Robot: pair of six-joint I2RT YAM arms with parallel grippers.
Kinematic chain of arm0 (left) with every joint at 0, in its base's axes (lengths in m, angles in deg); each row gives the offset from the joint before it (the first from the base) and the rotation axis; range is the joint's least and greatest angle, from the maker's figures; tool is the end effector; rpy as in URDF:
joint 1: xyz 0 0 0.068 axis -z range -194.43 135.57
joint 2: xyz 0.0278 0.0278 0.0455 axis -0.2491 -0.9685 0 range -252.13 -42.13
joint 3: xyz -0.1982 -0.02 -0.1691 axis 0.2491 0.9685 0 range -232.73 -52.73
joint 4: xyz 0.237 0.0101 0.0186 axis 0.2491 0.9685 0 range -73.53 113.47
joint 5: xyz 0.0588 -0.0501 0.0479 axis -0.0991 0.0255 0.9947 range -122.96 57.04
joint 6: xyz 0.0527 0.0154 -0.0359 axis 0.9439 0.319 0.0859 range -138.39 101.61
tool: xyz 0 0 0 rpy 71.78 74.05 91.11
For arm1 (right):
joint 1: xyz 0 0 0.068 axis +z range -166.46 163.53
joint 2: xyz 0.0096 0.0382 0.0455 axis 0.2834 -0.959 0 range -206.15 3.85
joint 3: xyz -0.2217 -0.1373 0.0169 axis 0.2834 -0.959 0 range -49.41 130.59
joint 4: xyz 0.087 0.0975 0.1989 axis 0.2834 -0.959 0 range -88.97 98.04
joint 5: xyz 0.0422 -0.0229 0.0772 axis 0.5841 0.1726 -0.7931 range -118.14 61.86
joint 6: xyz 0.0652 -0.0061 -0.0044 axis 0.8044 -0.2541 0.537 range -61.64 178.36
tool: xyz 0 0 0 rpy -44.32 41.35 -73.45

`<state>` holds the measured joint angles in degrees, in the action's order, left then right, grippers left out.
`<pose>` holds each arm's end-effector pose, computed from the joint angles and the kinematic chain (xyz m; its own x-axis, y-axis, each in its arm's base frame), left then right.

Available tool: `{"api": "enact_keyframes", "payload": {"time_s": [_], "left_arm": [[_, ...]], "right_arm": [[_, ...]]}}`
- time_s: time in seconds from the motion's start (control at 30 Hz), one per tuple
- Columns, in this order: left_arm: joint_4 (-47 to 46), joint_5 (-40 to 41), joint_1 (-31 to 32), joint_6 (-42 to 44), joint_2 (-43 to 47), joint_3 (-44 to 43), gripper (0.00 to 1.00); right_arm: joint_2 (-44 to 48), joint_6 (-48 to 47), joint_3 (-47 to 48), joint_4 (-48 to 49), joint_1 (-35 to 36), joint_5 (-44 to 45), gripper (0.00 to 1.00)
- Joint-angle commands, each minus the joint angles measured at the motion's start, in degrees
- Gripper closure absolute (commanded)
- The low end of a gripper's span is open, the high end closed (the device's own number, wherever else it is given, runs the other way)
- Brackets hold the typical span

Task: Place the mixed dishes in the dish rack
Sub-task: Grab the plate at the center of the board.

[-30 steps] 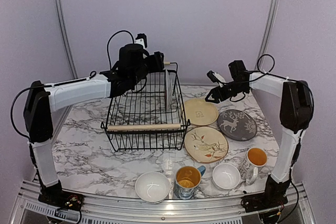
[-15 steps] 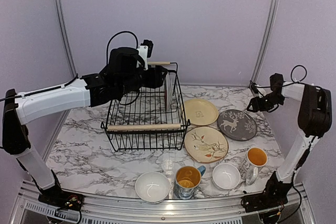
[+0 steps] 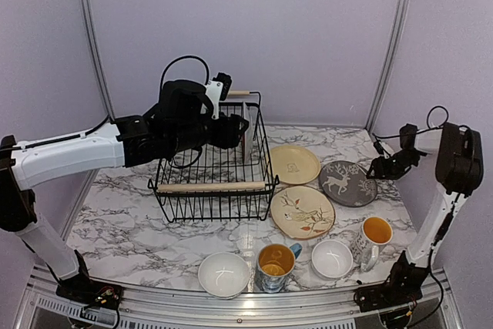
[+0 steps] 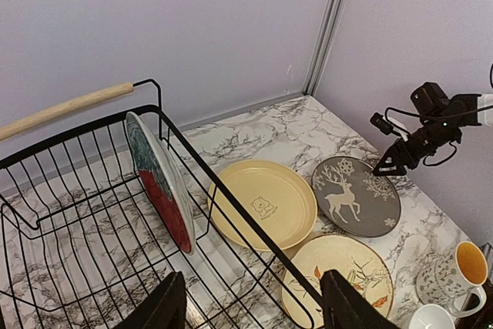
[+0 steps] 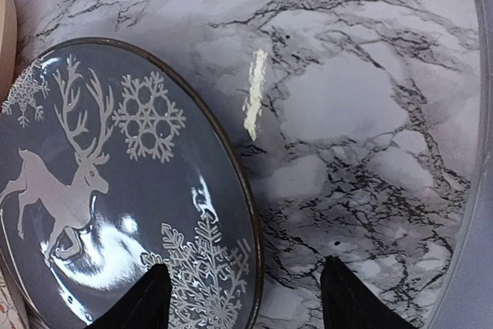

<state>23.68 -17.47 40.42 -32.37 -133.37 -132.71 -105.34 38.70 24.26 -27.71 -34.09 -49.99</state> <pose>0.2243 -0.2945 0.3424 -0.3320 0.0672 -0.9409 0.5790 0.8020 -0.1470 0.3449 -0.0894 0.1573 -0.9062 -0.0396 -0.4210 -0.1461 0.9636 0.2239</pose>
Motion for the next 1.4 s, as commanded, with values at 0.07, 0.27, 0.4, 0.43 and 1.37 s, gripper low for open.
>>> {"api": "enact_keyframes", "payload": {"time_s": [0.07,0.27,0.4,0.43,1.37], "left_arm": [[2.7,1.2,1.2,0.0,2.5,0.1,0.38],[2.6,1.9,1.6,-1.0,2.8,0.7,0.39],[2.2,2.0,1.8,-1.2,2.5,0.8,0.39],[2.1,1.9,1.8,-1.2,2.5,0.8,0.39],[-1.6,-10.2,8.7,22.8,-19.7,-20.4,0.39]], "right_arm": [[-3.6,2.6,0.0,0.4,0.1,-1.5,0.35],[-7.3,3.8,1.4,0.3,0.2,-4.9,0.36],[-8.8,4.2,2.4,-0.5,0.1,-7.2,0.44],[-9.1,4.3,2.5,-0.9,0.1,-8.1,0.46],[3.2,9.0,2.4,-10.5,-4.0,-26.9,1.0]]}}
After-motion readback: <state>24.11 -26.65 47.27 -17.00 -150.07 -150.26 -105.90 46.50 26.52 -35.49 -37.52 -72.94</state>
